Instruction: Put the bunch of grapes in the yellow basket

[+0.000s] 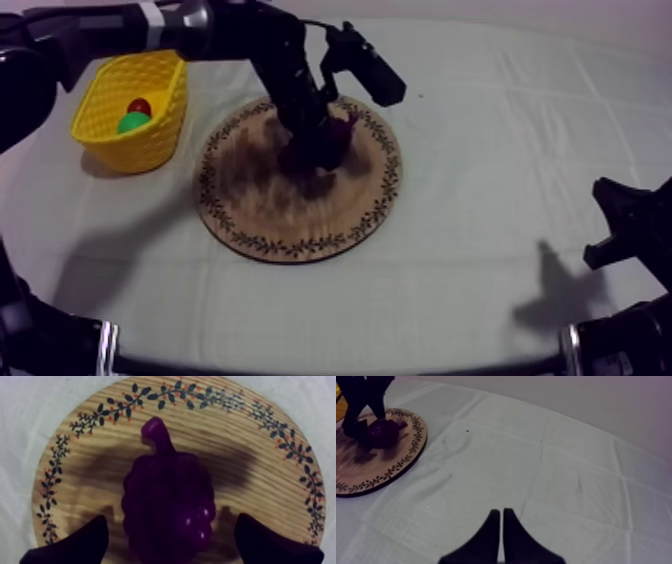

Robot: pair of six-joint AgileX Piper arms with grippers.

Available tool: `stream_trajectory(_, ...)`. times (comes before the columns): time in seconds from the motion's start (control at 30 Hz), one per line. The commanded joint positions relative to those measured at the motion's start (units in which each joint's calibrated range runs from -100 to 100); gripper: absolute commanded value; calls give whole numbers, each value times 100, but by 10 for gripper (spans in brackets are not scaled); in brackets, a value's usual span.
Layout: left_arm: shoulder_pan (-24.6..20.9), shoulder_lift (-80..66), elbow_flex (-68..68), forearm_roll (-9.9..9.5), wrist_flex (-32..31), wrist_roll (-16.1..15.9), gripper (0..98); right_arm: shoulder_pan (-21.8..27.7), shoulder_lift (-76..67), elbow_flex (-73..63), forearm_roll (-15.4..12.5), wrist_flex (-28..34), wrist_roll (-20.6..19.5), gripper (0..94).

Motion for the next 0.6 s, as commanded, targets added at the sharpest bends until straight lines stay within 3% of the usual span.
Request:
stream_trajectory(0.0, 3, 63, -78, -16, -20, 57, 957, -2, -1, -3, 1, -3, 1, 4)
stream_trajectory(0.2, -31, 258, -297, -57, -45, 215, 885, -2, -1, -3, 1, -3, 1, 4)
stream_trajectory(0.27, -39, 291, -369, -86, -54, 338, 775, -2, -1, -3, 1, -3, 1, 4)
stream_trajectory(0.37, -47, 315, -457, -116, -196, 528, 510, -2, -1, -3, 1, -3, 1, 4)
stream_trajectory(0.43, -54, 318, -483, -116, -278, 592, 384, -2, -1, -3, 1, -3, 1, 4)
stream_trajectory(0.57, -54, 284, -443, -122, -341, 640, 288, -2, -1, -3, 1, -3, 1, 4)
